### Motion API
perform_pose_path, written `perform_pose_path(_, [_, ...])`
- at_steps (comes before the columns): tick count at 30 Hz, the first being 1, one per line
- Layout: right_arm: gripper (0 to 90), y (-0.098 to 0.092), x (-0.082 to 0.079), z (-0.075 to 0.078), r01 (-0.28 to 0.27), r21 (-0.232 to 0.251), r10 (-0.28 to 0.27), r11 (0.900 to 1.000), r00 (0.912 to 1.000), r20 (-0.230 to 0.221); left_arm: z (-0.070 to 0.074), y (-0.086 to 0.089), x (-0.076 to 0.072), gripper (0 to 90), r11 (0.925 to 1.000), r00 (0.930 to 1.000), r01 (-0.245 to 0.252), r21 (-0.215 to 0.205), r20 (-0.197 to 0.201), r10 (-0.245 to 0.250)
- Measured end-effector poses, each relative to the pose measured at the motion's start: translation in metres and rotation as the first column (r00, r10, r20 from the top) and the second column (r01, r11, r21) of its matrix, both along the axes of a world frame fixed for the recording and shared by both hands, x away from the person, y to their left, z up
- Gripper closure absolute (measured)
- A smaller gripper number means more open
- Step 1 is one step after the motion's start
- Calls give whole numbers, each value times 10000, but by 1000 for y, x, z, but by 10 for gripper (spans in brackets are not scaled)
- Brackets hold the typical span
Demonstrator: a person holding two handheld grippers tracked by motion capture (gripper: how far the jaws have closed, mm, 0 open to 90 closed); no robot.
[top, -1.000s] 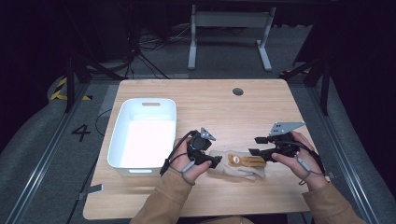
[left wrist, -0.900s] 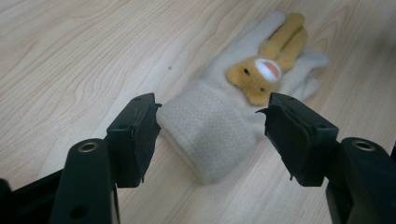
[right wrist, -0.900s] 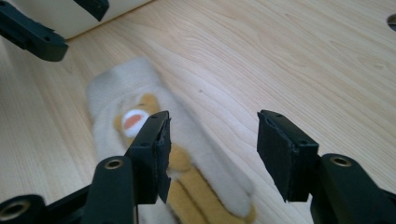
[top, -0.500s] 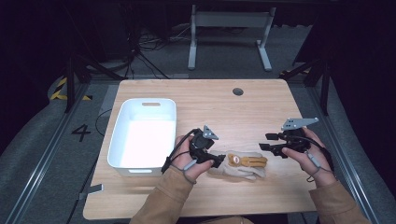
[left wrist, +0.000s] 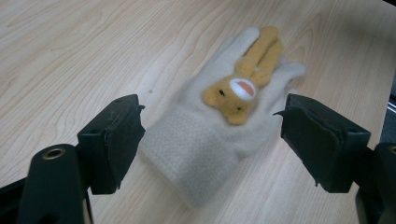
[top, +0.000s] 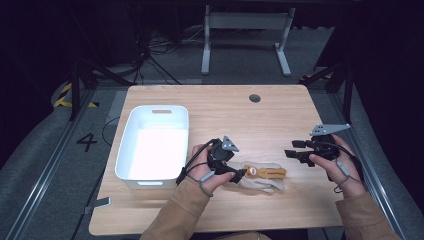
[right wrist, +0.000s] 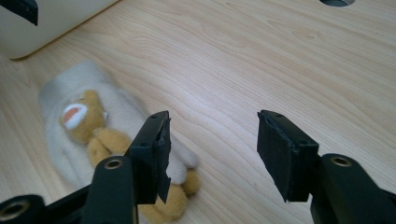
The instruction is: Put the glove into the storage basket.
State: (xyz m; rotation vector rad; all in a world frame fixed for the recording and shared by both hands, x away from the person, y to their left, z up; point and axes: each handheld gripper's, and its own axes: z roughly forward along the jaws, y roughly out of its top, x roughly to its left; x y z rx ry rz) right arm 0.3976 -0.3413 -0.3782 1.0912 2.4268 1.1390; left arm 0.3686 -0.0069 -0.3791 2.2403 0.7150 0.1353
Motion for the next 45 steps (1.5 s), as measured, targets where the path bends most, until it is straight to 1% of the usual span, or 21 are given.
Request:
perform_pose_path(5, [449, -9, 2, 0, 277, 59, -276, 9996, 9996, -42, -3, -4, 3, 222, 9992, 10000, 20, 412, -86, -16])
perform_pose_path(6, [447, -12, 3, -1, 303, 93, -302, 9995, 9995, -62, -2, -4, 3, 250, 9974, 9998, 178, 705, -118, -170])
perform_pose_path(8, [446, -16, 4, -1, 422, 103, -421, 9991, 9991, -67, -1, -5, 2, 258, 9965, 9994, 338, 767, -133, -329])
perform_pose_path(15, [445, -21, 6, -2, 552, 140, -551, 9984, 9985, -74, 2, -5, 3, 263, 9966, 9982, 598, 574, -35, -597])
perform_pose_path(17, [445, -21, 6, -2, 586, 165, -584, 9981, 9982, -117, 2, -7, 3, 262, 9952, 9964, 844, 499, -66, -842])
perform_pose_path(18, [443, -22, 6, -2, 591, 175, -589, 9981, 9982, -119, 2, -9, 4, 258, 9924, 9935, 1134, 478, -20, -1134])
perform_pose_path(19, [443, -22, 6, -2, 591, 175, -589, 9981, 9982, -119, 2, -9, 4, 257, 9924, 9935, 1134, 478, -20, -1134])
perform_pose_path(21, [443, -23, 7, -3, 590, 173, -589, 9981, 9982, -101, 1, -10, 6, 257, 9879, 9888, 1488, 436, 24, -1490])
perform_pose_path(26, [438, -23, 7, -3, 618, 250, -615, 9978, 9980, -118, -4, -14, 10, 251, 9845, 9853, 1697, 440, 135, -1705])
perform_pose_path(27, [436, -23, 7, -3, 613, 251, -610, 9978, 9981, -110, -5, -15, 11, 250, 9847, 9855, 1685, 451, 127, -1692])
perform_pose_path(28, [433, -23, 7, -3, 593, 254, -591, 9979, 9982, -79, -10, -19, 13, 238, 9801, 9817, 1890, 613, 127, -1901])
perform_pose_path(30, [430, -23, 7, -3, 564, 253, -563, 9981, 9984, -62, -14, -22, 16, 233, 9773, 9798, 1981, 750, 133, -1997])
perform_pose_path(35, [425, -23, 7, -2, 548, 273, -548, 9981, 9985, -35, -20, -26, 19, 224, 9726, 9760, 2151, 883, 163, -2173])
perform_pose_path(36, [422, -22, 7, -3, 545, 227, -544, 9983, 9985, -31, -24, -29, 21, 221, 9666, 9706, 2355, 1006, 270, -2393])
perform_pose_path(37, [422, -22, 7, -3, 545, 227, -544, 9983, 9985, -31, -24, -29, 21, 213, 9666, 9706, 2355, 1006, 270, -2393])
perform_pose_path(38, [422, -22, 7, -3, 557, 206, -556, 9982, 9984, -52, -27, -30, 21, 213, 9610, 9640, 2567, 1029, 444, -2623])
perform_pose_path(39, [421, -22, 7, -4, 518, 184, -517, 9985, 9987, -38, -29, -31, 20, 211, 9591, 9620, 2634, 1041, 458, -2692])
perform_pose_path(40, [420, -21, 7, -4, 452, 182, -452, 9988, 9990, 22, -35, -33, 20, 211, 9614, 9640, 2601, 904, 330, -2639])
perform_pose_path(41, [420, -21, 7, -4, 452, 182, -452, 9988, 9990, 22, -35, -33, 20, 211, 9614, 9640, 2601, 904, 330, -2639])
perform_pose_path(44, [417, -19, 6, -4, 399, 170, -400, 9991, 9992, 43, -44, -35, 23, 207, 9604, 9651, 2580, 1050, 177, -2612])
perform_pose_path(45, [417, -18, 6, -4, 375, 145, -376, 9992, 9993, 68, -45, -36, 24, 202, 9614, 9659, 2537, 1069, 246, -2576])
